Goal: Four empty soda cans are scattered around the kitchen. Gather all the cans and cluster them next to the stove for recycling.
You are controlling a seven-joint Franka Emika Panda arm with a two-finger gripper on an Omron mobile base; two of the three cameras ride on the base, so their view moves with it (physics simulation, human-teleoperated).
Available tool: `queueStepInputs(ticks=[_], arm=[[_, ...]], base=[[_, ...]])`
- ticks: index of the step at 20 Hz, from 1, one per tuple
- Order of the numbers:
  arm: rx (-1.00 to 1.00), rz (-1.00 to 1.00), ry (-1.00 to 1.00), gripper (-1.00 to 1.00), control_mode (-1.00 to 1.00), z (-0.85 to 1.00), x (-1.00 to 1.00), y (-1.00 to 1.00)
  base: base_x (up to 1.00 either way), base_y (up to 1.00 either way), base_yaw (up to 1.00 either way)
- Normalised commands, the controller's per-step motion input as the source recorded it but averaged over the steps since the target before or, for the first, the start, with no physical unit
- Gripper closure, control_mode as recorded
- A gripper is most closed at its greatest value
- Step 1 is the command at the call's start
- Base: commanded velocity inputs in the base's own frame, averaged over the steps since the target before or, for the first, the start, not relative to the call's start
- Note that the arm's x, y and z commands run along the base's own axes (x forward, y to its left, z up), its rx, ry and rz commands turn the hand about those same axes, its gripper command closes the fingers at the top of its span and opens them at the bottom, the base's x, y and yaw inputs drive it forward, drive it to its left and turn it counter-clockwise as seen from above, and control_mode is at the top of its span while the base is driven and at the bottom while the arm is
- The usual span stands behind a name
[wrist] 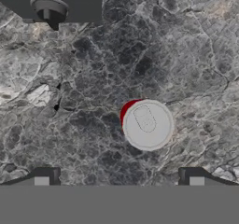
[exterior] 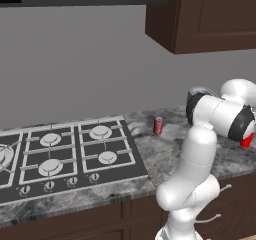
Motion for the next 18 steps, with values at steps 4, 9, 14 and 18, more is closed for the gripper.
queueStepInputs(ticks=[4, 9, 14, 18], arm=[[0.00, 0.00, 0.01, -1.00, -1.00, -0.07, 0.19, -0.03], [0.00, 0.00, 0.01, -1.00, -1.00, -0.04, 0.28, -0.14], [0.00, 0.00, 0.00, -1.00, -1.00, -0.10, 0.15, -0.17], [0.01, 0.00, 0.07, -1.00, -1.00, -0.10, 0.00, -0.03]], base=[[0.00, 0.00, 0.00], [0.00, 0.00, 0.00], [0.00, 0.00, 0.00], [0.00, 0.00, 0.00]])
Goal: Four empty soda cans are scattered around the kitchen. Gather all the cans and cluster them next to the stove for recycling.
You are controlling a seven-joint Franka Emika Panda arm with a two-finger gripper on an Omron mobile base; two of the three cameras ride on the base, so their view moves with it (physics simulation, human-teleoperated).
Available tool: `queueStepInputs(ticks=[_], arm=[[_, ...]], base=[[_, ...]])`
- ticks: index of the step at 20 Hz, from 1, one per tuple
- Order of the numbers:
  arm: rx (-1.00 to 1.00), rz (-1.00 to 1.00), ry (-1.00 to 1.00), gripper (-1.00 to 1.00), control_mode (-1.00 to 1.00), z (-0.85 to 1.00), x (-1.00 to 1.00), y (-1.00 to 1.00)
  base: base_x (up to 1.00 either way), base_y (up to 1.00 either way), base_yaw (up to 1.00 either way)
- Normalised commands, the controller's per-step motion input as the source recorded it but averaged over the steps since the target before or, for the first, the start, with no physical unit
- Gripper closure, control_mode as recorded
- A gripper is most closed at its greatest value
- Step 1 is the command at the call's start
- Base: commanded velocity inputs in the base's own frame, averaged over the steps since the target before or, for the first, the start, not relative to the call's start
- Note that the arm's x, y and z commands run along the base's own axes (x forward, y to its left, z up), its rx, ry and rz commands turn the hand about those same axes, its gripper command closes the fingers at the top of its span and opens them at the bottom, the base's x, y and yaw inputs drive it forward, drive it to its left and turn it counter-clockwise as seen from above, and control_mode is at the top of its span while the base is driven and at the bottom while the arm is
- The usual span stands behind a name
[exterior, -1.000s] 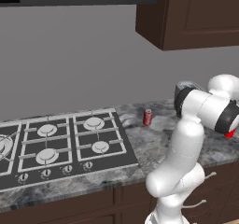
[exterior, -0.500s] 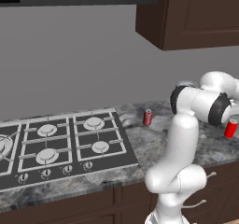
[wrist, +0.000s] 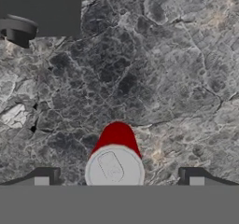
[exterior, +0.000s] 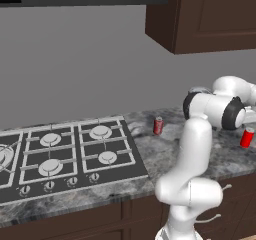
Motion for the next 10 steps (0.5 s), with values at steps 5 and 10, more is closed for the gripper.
queueStepInputs(ticks=[5, 10], arm=[[0.00, 0.00, 0.04, -1.00, -1.00, -0.14, 0.00, 0.00], [0.00, 0.00, 0.04, -1.00, -1.00, -0.12, 0.00, 0.02]], base=[[0.00, 0.00, 0.00], [0.00, 0.00, 0.00]])
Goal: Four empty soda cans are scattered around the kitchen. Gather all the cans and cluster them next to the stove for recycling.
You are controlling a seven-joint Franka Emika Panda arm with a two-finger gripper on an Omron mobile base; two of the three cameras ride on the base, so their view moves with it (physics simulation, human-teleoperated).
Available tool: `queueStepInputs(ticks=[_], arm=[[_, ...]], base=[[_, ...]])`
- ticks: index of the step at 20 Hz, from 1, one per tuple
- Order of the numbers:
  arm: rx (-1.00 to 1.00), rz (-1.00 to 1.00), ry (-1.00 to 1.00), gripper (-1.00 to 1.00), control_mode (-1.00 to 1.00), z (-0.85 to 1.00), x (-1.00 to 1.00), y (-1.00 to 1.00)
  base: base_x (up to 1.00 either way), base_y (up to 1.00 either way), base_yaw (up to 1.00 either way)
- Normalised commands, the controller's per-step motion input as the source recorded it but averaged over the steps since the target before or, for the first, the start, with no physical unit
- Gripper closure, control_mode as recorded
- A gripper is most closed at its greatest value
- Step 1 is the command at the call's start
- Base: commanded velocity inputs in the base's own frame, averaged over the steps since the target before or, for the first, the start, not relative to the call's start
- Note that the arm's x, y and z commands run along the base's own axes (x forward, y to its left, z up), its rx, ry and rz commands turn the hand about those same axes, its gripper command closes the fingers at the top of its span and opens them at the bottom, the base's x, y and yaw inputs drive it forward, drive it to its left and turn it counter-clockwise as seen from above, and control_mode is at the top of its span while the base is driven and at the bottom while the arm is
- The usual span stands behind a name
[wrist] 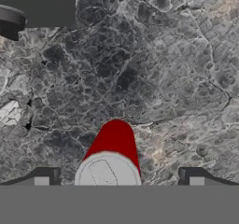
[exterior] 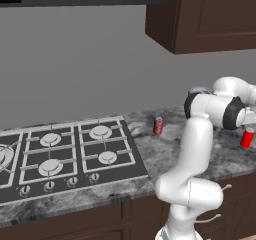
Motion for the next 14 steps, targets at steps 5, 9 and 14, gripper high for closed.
queueStepInputs(ticks=[5, 9, 14], arm=[[0.00, 0.00, 0.04, -1.00, -1.00, -0.13, -0.05, 0.11], [0.00, 0.00, 0.05, -1.00, -1.00, -0.12, -0.02, 0.05], [0.00, 0.00, 0.01, -1.00, -1.00, -0.15, -0.02, 0.00]], base=[[0.00, 0.00, 0.00], [0.00, 0.00, 0.00], [0.00, 0.00, 0.00]])
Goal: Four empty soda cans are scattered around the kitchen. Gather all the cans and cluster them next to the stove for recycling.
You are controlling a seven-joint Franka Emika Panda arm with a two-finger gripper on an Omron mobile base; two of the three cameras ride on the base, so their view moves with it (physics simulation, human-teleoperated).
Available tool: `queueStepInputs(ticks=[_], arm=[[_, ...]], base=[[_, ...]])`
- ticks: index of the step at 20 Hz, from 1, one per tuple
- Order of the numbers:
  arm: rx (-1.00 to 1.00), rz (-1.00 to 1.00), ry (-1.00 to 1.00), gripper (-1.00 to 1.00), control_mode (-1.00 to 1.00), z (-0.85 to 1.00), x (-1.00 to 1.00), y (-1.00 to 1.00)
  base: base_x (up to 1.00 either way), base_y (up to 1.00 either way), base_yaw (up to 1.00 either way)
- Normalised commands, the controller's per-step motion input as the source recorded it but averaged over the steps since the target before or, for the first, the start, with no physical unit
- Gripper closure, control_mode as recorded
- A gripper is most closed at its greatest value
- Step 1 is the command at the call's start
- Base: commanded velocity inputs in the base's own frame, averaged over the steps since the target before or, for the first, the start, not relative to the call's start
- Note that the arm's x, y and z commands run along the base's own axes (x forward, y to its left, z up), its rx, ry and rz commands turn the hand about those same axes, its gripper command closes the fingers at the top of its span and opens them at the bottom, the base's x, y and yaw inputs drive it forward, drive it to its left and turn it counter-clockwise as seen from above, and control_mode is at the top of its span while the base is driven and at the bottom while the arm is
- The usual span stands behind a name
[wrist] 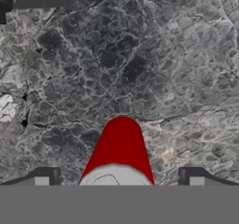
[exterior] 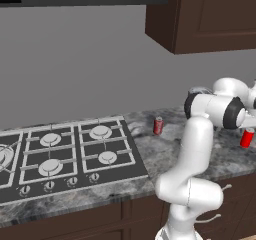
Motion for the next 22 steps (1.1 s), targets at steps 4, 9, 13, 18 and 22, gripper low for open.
queueStepInputs(ticks=[4, 9, 13, 18, 22], arm=[[0.00, 0.00, 0.00, -1.00, -1.00, -0.20, -0.04, 0.00], [0.00, 0.00, 0.00, 1.00, -1.00, -0.14, -0.04, 0.00], [0.00, 0.00, 0.00, 1.00, -1.00, 0.00, 0.00, 0.00], [-0.02, -0.03, -0.04, 1.00, -1.00, 0.18, -0.01, 0.05], [-0.07, -0.04, -0.08, 1.00, -1.00, 0.58, -0.22, 0.32]], base=[[0.00, 0.00, 0.00], [0.00, 0.00, 0.00], [0.00, 0.00, 0.00], [0.00, 0.00, 0.00], [0.00, 0.00, 0.00]])
